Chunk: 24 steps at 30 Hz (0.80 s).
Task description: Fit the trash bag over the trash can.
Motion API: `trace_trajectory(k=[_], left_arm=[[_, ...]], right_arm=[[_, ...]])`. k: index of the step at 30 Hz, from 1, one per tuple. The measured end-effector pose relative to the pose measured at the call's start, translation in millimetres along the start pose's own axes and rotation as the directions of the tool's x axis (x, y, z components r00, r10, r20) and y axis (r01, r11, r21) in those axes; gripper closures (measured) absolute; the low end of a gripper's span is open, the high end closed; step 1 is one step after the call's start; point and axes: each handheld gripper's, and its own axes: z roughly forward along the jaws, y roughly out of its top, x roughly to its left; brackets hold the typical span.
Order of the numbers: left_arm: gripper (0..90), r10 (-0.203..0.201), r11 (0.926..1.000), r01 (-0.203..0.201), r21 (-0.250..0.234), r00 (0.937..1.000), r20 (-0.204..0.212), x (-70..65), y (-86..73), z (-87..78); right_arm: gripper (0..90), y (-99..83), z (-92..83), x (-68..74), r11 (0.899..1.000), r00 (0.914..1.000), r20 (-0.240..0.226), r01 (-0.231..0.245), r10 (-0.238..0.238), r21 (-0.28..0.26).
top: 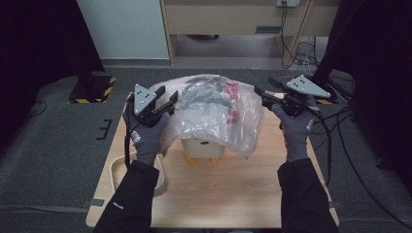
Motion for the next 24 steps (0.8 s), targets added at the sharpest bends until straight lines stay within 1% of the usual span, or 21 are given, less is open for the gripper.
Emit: trace_trajectory(k=[3,5,6,7,9,11,12,14,15,16,17,18,19,20,21,23,24], left_arm=[[51.8,-0.004,1.0,0.004,-0.003,1.0,0.0,0.2,-0.5,0.0],[51.9,-0.005,1.0,0.005,-0.005,1.0,0.001,0.2,-0.7,-0.1],[51.9,-0.008,1.0,0.008,-0.006,1.0,0.002,0.3,-0.8,-0.1],[51.9,0.003,0.9999,-0.003,-0.016,1.0,0.004,1.2,-0.5,0.7],[51.9,0.002,0.9999,-0.002,-0.017,1.0,0.005,1.1,-0.6,0.8],[52.0,0.002,0.9999,-0.002,-0.017,1.0,0.006,1.0,-0.6,1.1],[52.0,0.002,0.9998,-0.002,-0.017,1.0,0.006,1.0,-0.7,1.3],[52.0,0.001,0.9998,-0.001,-0.018,1.0,0.007,0.9,-0.7,1.4],[52.0,0.001,0.9998,-0.001,-0.018,1.0,0.006,0.9,-0.7,1.5],[52.0,0.002,0.9998,-0.001,-0.017,1.0,0.007,0.9,-0.7,1.4],[52.0,0.002,0.9998,-0.002,-0.017,1.0,0.006,1.0,-0.7,1.4],[51.9,0.002,0.9999,-0.002,-0.017,1.0,0.006,1.0,-0.7,1.3],[52.0,0.002,0.9999,-0.002,-0.017,1.0,0.006,1.0,-0.7,1.3],[52.0,0.001,0.9999,0.0,-0.017,1.0,0.007,1.0,-0.7,1.3],[52.0,0.0,0.9999,0.0,-0.017,1.0,0.008,1.1,-0.7,1.3],[51.9,-0.002,0.9999,0.003,-0.017,1.0,0.008,1.3,-0.7,1.4],[51.8,-0.004,0.9998,0.004,-0.017,0.9999,0.009,1.3,-0.7,1.4]], right_arm=[[38.1,-7.8,-6.3,-10.2,1.0,0.9996,0.019,-0.023,0.023,-0.005],[37.2,-12.7,-9.6,-15.9,0.999,0.9992,0.019,-0.034,0.034,-0.003],[36.6,-15.5,-10.9,-18.5,0.999,0.9992,0.016,-0.036,0.036,-0.001],[36.1,-17.6,-12.0,-20.2,0.999,0.9993,0.013,-0.036,0.036,0.001],[35.1,-21.2,-13.1,-22.2,0.999,0.9991,0.004,-0.042,0.042,-0.004],[35.4,-24.9,-13.9,-23.4,0.999,0.9993,-0.012,-0.035,0.035,-0.005],[36.8,-26.9,-13.8,-23.2,0.999,0.9989,-0.028,-0.036,0.036,-0.004],[44.1,-29.5,-13.9,-22.7,0.999,0.9979,-0.053,-0.039,0.039,-0.001],[45.6,-31.2,-13.5,-22.1,0.999,0.997,-0.069,-0.035,0.035,0.008],[49.1,-32.1,-13.1,-21.9,0.999,0.9966,-0.076,-0.032,0.033,0.012],[54.4,-33.5,-12.7,-21.4,0.999,0.994,-0.104,-0.034,0.036,0.019],[56.8,-34.8,-12.3,-21.1,0.999,0.9939,-0.106,-0.029,0.031,0.018],[63.4,-35.6,-12.3,-20.6,0.999,0.9934,-0.11,-0.032,0.034,0.022],[68.1,-36.6,-12.2,-20.2,0.999,0.9913,-0.125,-0.037,0.04,0.027],[74.2,-37.6,-12.8,-19.0,0.999,0.992,-0.122,-0.03,0.033,0.025],[83.6,-37.8,-13.0,-17.6,0.999,0.9904,-0.134,-0.031,0.034,0.028],[87.7,-37.7,-13.3,-16.3,0.999,0.99,-0.137,-0.033,0.035,0.019]])
